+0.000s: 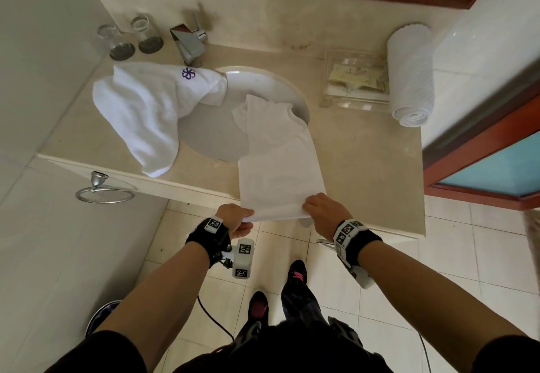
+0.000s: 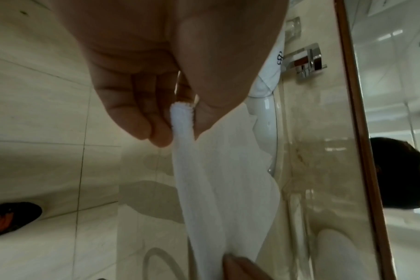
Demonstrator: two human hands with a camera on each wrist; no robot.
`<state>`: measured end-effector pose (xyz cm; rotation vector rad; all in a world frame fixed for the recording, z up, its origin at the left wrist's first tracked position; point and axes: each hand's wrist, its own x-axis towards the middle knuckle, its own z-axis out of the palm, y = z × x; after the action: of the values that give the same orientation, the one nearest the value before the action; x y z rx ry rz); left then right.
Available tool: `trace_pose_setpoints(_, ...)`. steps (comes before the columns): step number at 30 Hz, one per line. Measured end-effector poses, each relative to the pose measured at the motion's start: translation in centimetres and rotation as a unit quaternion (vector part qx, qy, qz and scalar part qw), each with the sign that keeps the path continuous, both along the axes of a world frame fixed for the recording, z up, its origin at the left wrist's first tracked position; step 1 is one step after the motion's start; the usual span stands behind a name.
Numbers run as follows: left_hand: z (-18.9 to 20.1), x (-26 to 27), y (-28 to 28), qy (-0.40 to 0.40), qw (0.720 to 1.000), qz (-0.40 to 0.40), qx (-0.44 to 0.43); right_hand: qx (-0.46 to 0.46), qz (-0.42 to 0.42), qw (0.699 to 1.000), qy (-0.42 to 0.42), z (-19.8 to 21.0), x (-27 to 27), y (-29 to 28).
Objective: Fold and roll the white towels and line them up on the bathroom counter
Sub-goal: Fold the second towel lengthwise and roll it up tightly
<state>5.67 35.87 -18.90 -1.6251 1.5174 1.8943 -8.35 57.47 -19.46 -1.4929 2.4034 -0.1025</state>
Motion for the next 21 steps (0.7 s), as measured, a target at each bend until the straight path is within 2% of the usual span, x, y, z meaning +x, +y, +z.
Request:
trace_pose_setpoints(4, -0.1, -0.2, 0.7, -0.003, 0.996, -0.025, -0.091, 0.02, 0.049, 0.999, 0.012, -0.2, 0.1, 0.5)
trace_pose_setpoints(6, 0.2, -0.3, 1.3, -0.023, 0.978, -0.082, -0.191, 0.022, 0.054, 0.998, 0.008, 0.1, 0.3, 0.1)
trace_pose_setpoints(7, 0.4, -0.3, 1.6, -0.038, 0.957, -0.131, -0.257, 0.017, 0.055, 0.998, 0.022, 0.2, 0.4, -0.2)
trace_pose_setpoints(9, 0.5, -0.1, 2.3, -0.033, 0.897, -0.206, -0.391, 0.009, 0.06, 0.997, 0.047, 0.3, 0.9, -0.5)
trace_pose_setpoints(12, 1.2, -0.7, 3.5, 0.051, 0.8, -0.249, -0.544, 0.013, 0.052, 0.997, 0.062, 0.7, 1.0, -0.7)
trace_pose_setpoints(15, 1.6, -1.7, 5.4, 0.13, 0.708, -0.376, -0.584, 0.018, 0.038, 0.997, 0.058, 0.9, 0.9, -0.9)
trace_pose_setpoints(18, 0.5, -1.4, 6.9, 0.155, 0.598, -0.528, -0.582, 0.016, 0.012, 0.999, 0.031, 1.0, 0.7, -0.9)
trace_pose_setpoints(19, -0.1, -1.2, 6.9, 0.147, 0.579, -0.549, -0.585, 0.016, 0.009, 0.999, 0.026, 0.9, 0.6, -0.9)
trace_pose_setpoints(21, -0.7, -0.8, 6.4, 0.123, 0.564, -0.562, -0.593, 0.014, 0.003, 1.0, 0.025, 0.7, 0.4, -0.9)
